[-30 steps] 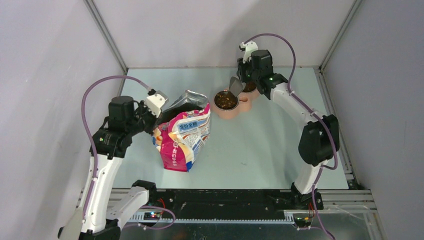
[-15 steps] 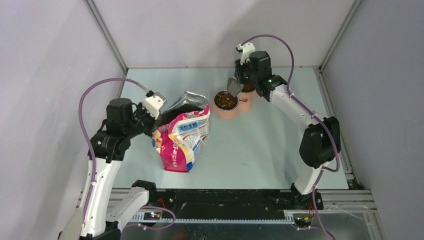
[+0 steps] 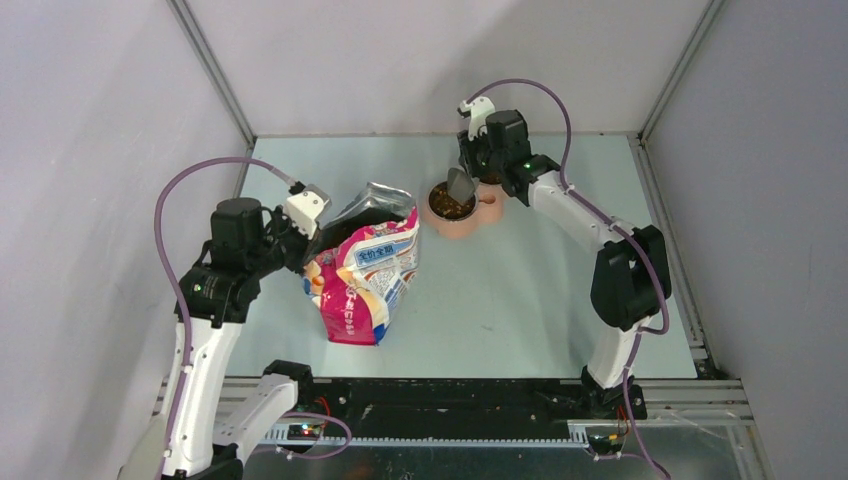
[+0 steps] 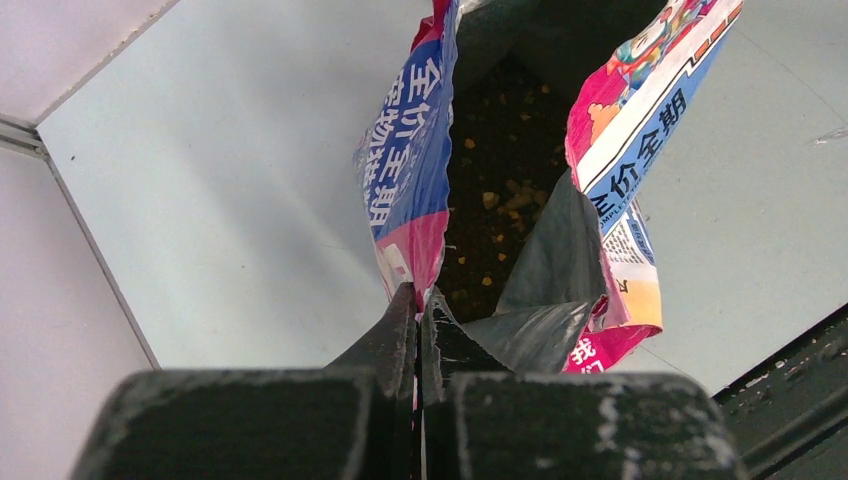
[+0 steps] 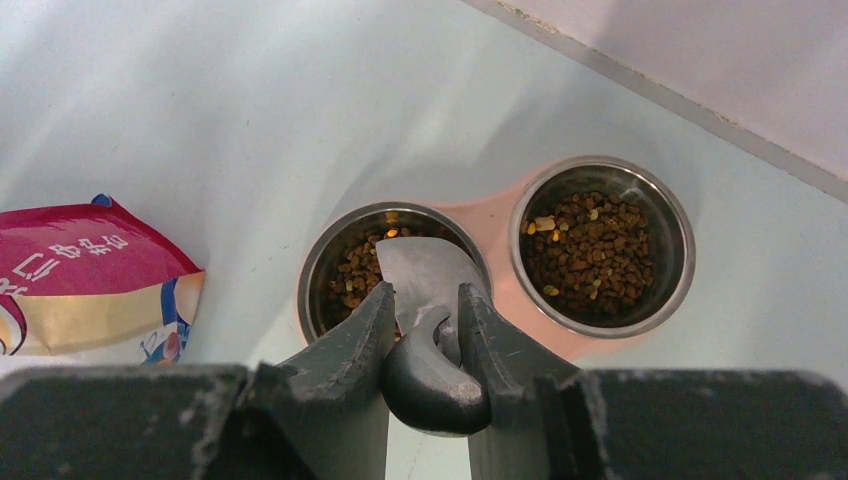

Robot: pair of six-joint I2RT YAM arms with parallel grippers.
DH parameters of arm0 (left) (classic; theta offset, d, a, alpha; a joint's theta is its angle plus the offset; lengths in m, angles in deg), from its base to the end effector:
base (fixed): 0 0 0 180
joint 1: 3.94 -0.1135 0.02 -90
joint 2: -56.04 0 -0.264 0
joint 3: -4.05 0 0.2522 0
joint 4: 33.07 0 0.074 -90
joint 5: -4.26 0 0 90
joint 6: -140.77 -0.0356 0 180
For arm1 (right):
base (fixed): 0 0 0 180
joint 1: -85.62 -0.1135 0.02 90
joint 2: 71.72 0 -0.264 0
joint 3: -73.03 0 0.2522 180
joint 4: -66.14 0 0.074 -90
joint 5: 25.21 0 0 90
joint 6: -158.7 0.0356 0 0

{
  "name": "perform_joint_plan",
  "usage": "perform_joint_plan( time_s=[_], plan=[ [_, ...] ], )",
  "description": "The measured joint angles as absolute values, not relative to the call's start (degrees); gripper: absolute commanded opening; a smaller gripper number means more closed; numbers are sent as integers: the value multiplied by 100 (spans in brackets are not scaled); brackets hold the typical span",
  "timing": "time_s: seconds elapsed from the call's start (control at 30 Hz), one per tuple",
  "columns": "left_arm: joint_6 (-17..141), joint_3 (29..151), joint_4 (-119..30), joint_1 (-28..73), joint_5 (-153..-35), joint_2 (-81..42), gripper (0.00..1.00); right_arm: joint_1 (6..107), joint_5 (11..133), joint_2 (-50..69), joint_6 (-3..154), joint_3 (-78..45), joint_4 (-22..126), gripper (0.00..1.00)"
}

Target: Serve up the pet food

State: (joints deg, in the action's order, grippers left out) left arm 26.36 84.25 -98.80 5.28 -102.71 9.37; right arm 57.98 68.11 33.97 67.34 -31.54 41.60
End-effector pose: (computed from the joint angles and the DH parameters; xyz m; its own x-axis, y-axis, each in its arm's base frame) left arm 0.1370 -0.0328 0.3873 -0.3149 0.4516 -0.8348 0.5789 0.7884 0.2081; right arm 0.3909 0.2070 0.3153 -0.3714 -0.2212 -0.9017 -0.5183 0.8552 0.0037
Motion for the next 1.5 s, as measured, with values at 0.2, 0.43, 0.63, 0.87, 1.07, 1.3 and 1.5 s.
perform_joint_plan(
  time_s=[0.2,0.43,0.63,0.87,1.07,1.3,1.5],
  plan=[
    [2650,8425,-9878,523,-10295,937,0,5794,6955,3397,6677,-3151,4120,0],
    [2676,8425,-9878,523,-10313,932,0,5772,7101,3397,6681,-3127,4029,0],
    [2680,8425,-9882,523,-10352,930,0,5849,7099,3386,6648,-3162,4007,0],
    [2685,8425,-9880,523,-10402,930,0,6410,7318,2859,6755,-3237,3795,0],
    [2689,8425,-9882,515,-10418,930,0,6791,8489,1609,7092,-2616,3478,0],
    [2744,8425,-9865,512,-10448,913,0,7228,10524,1506,7324,-2098,2230,0],
    [2833,8425,-9830,512,-10553,845,0,7724,11411,2057,7422,-1029,1454,0]
  ],
)
